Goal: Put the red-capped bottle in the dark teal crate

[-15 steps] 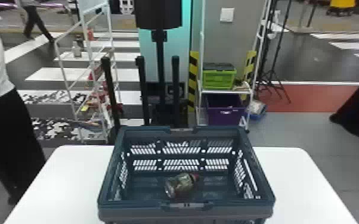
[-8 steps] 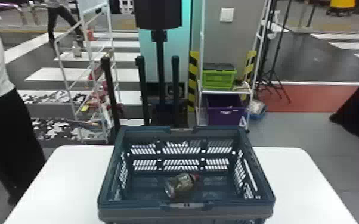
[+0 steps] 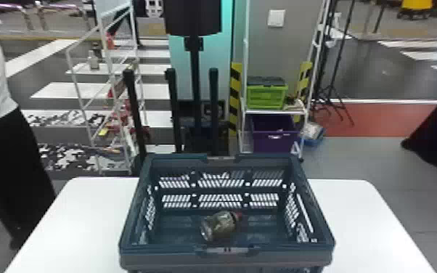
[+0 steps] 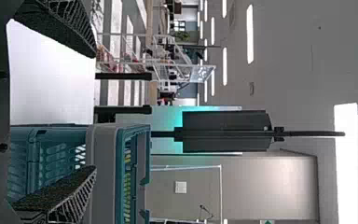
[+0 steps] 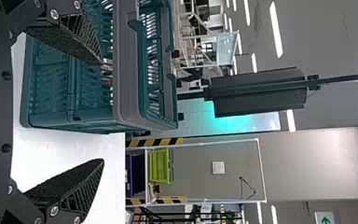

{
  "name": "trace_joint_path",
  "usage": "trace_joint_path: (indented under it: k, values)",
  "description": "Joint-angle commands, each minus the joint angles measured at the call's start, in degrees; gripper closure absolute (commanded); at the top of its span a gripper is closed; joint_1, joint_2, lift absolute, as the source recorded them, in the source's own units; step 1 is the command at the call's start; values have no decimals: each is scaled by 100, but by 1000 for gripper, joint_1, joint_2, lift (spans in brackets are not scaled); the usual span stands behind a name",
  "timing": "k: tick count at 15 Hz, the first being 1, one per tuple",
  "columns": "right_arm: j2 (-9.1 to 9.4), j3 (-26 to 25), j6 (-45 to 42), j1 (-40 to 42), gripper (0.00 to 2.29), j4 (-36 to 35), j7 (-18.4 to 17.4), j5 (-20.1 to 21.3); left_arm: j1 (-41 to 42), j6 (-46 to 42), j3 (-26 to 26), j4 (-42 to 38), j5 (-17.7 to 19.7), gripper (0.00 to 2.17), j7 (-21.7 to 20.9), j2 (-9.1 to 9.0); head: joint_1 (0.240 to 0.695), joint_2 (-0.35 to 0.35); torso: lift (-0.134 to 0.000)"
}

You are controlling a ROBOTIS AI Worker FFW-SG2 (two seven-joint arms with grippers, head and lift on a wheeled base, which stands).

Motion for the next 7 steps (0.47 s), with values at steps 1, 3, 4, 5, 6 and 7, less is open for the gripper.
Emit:
trace_joint_path:
  k: [1, 3, 4, 5, 6, 7]
  values:
    - [8, 0, 0, -7, 151, 13, 0, 0, 0, 0, -6, -8, 0, 19, 0, -15, 499, 0, 0]
    - [8, 0, 0, -7, 151, 13, 0, 0, 0, 0, 3, -8, 0, 19, 0, -15, 499, 0, 0]
    - [8, 0, -18, 2, 151, 4, 0, 0, 0, 0, -6, -17, 0, 19, 0, -15, 499, 0, 0]
    - [8, 0, -35, 11, 151, 4, 0, 0, 0, 0, -6, -17, 0, 19, 0, -15, 499, 0, 0]
    - [8, 0, -88, 11, 151, 4, 0, 0, 0, 0, -6, -17, 0, 19, -9, -15, 499, 0, 0]
    - [8, 0, -88, 20, 151, 4, 0, -9, 0, 0, -6, -26, 0, 19, -9, -15, 499, 0, 0]
